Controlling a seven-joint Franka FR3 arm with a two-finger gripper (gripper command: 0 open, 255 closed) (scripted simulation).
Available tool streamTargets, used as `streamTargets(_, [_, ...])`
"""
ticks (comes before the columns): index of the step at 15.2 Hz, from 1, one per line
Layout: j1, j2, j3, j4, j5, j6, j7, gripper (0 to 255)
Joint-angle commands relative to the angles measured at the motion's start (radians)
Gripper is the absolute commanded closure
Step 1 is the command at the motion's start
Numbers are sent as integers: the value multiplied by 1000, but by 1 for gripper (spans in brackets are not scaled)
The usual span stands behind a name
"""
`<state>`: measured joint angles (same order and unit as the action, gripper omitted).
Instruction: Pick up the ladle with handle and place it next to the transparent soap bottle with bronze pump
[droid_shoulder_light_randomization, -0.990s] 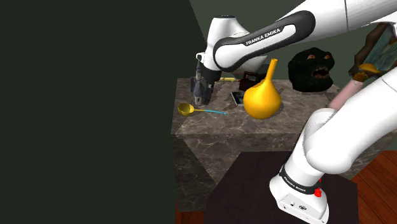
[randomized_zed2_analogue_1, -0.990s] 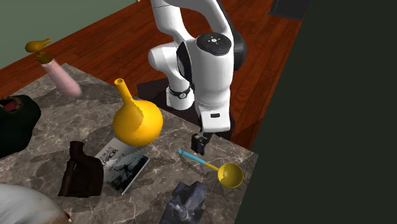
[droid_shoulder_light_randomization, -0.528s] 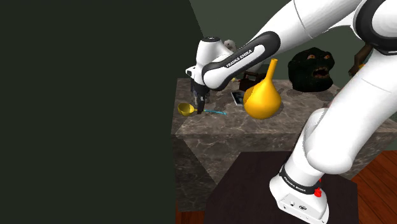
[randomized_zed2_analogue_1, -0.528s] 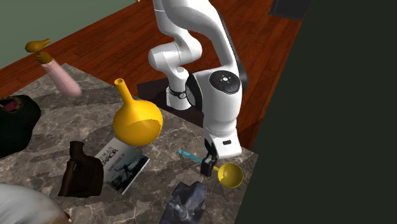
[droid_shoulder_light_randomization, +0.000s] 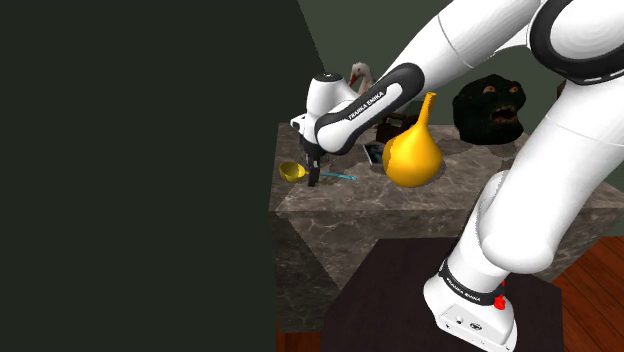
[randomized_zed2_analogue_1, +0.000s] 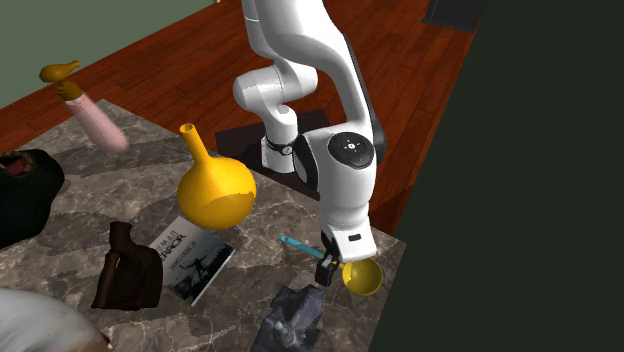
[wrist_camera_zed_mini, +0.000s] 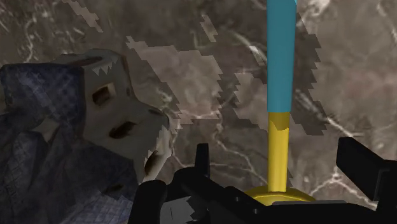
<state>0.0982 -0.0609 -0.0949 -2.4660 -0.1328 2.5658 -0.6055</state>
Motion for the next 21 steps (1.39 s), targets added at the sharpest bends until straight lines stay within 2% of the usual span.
streamTargets(1, [0, 2, 0, -1, 0, 3, 0, 0])
streamTargets(6, [0, 2, 0, -1, 0, 3, 0, 0])
streamTargets(7, [0, 2, 0, -1, 0, 3, 0, 255])
streamTargets(16, [0, 2, 0, -1, 0, 3, 0, 255])
streamTargets(21, [1, -48, 1, 22, 5, -69, -7, 255])
